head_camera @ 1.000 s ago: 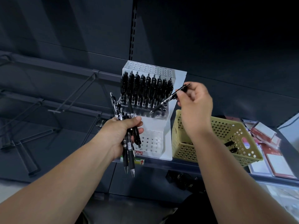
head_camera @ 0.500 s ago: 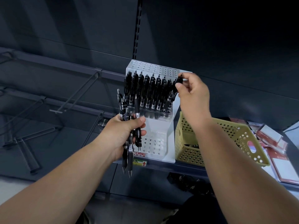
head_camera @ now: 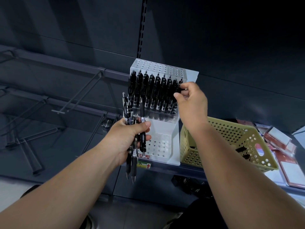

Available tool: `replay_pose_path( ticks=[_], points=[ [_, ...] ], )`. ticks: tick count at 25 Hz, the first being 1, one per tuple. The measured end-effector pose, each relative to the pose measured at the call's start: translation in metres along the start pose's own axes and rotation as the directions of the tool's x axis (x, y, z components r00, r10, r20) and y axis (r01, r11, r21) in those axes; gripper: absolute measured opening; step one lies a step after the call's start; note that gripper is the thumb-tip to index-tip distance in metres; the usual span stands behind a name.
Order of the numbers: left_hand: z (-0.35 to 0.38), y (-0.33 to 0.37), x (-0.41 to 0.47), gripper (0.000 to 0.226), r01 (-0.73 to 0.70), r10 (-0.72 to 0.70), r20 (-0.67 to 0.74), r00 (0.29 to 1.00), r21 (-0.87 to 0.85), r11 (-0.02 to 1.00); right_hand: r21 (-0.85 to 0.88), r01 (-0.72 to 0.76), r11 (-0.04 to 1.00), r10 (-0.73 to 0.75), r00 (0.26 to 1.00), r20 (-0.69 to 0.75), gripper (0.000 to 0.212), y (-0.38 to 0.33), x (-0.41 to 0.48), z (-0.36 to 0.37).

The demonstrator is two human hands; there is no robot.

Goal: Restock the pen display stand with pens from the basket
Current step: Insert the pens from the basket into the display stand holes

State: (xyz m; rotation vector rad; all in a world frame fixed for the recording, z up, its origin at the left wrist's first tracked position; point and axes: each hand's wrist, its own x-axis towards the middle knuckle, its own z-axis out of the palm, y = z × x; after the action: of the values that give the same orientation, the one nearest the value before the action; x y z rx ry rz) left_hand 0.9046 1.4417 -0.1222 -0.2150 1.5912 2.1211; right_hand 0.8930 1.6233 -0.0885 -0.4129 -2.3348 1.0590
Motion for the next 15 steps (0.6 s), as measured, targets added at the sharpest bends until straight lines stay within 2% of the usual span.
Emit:
replay_pose_path(
  ticks=[10,15],
  points=[
    [0.001,0.004,-0.011,0.03,0.04,-0.04,0.003,0.999,-0.065,0.997,-0.035,-0.015,0.999,0.015,1.0,-0.008,0.011,0.002,0.001,0.006],
    [0.003,0.006,-0.02,0.025,0.077,-0.075,0.021,0.997,-0.12,0.99,0.083,-0.127,0.988,0.126,0.992,0.013,0.016,0.002,-0.017,-0.001]
  ],
)
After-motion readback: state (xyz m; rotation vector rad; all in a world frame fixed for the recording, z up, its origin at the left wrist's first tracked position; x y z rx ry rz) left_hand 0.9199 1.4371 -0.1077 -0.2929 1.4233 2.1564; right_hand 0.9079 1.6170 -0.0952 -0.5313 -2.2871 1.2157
